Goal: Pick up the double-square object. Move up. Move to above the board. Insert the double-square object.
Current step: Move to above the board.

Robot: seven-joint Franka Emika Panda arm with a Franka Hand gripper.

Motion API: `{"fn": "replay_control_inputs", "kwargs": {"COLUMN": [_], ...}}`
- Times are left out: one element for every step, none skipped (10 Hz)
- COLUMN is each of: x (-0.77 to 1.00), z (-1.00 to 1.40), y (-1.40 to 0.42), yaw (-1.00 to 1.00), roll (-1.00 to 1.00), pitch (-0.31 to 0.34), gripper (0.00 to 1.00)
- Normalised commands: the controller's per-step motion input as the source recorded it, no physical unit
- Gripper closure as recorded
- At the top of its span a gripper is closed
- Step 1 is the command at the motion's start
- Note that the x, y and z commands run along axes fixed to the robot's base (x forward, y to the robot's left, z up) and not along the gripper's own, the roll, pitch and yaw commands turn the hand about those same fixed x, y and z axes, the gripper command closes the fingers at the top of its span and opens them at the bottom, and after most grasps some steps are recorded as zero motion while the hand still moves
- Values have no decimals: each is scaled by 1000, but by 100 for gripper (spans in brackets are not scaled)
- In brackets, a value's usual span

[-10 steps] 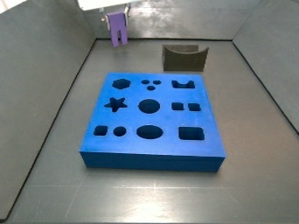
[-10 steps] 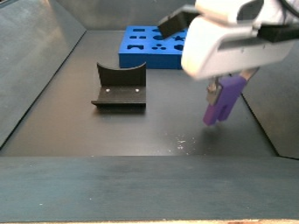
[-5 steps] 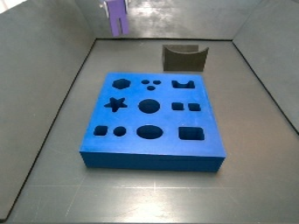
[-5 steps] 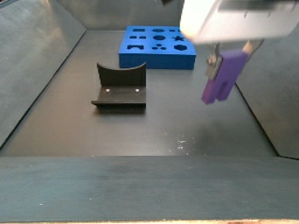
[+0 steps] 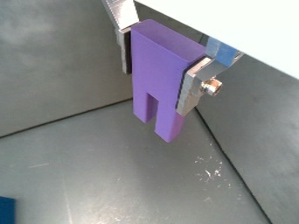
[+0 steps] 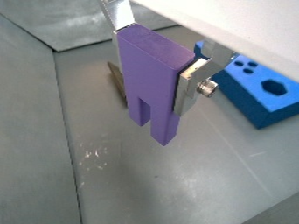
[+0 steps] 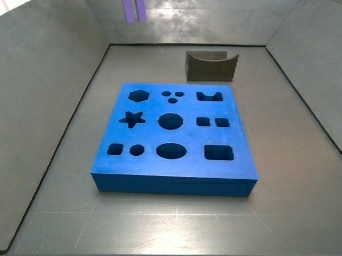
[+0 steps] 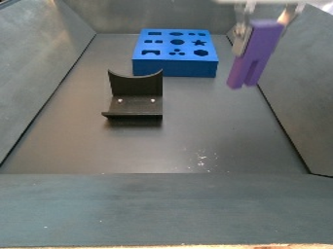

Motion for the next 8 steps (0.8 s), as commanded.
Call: {"fn": "replay_control_inputs", "kwargs": {"x": [36, 37, 38, 36, 34, 24, 20, 16], "z": [1000, 1000, 1000, 1000, 985, 738, 640, 446], "y": [-115, -107, -97, -85, -77, -48, -33, -18], "yaw": [36, 39, 40, 43, 44, 47, 48, 49], "roll": [38, 39, 41, 41, 41, 42, 42, 41], "pitch": [101, 104, 107, 107, 107, 103, 101, 103], "gripper": [100, 100, 100, 100, 100, 100, 100, 100]}}
